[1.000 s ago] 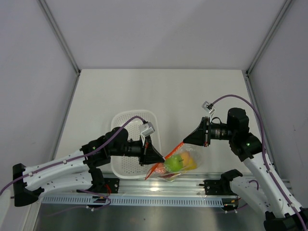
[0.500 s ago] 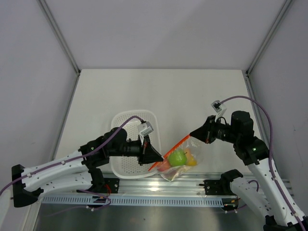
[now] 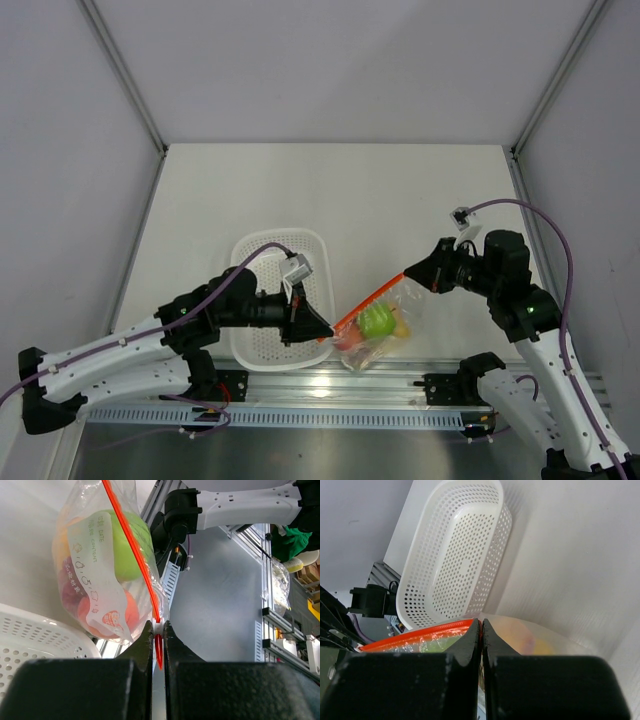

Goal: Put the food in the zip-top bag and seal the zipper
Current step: Zip the zipper food storage bag at the center of the board.

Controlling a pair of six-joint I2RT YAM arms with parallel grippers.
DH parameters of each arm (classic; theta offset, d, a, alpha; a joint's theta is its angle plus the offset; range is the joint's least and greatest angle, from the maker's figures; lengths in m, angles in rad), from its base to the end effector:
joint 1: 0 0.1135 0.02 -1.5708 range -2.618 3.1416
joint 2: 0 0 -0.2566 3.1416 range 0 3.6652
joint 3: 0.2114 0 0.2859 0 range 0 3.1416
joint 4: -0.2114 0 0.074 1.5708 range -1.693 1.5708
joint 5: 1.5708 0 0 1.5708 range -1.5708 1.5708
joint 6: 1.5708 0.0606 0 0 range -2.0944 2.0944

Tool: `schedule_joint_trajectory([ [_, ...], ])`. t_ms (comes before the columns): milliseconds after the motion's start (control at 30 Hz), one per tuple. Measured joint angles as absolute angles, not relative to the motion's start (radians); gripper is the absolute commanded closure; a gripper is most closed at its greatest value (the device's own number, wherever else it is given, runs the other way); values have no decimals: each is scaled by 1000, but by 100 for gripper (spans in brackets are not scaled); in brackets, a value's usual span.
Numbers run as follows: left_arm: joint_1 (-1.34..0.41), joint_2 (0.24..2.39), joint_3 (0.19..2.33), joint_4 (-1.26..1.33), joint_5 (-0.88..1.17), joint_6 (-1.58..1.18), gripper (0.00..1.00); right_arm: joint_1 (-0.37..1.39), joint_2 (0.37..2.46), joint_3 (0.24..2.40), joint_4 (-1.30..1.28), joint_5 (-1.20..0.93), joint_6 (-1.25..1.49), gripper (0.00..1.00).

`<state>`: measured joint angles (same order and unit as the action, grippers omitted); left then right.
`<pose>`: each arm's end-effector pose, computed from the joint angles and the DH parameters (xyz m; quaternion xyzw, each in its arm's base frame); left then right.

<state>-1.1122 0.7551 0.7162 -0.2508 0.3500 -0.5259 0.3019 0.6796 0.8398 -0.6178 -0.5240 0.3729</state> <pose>0.0877 -0.2246 0.3010 0.3278 0.7258 -0.5252 0.2999 0.1822 0.0885 0.3227 -0.1076 0.8244 0.3764 0.4087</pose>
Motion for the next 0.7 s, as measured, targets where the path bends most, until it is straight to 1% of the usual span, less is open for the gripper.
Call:
schedule_joint_trajectory([
  [367,-1112,678,698,-285,342,-538,100,279,680,840,-618,-522,374,100],
  [700,-1112,667,674,-293,335,-550,99,271,680,840,-628,-527,386,100],
])
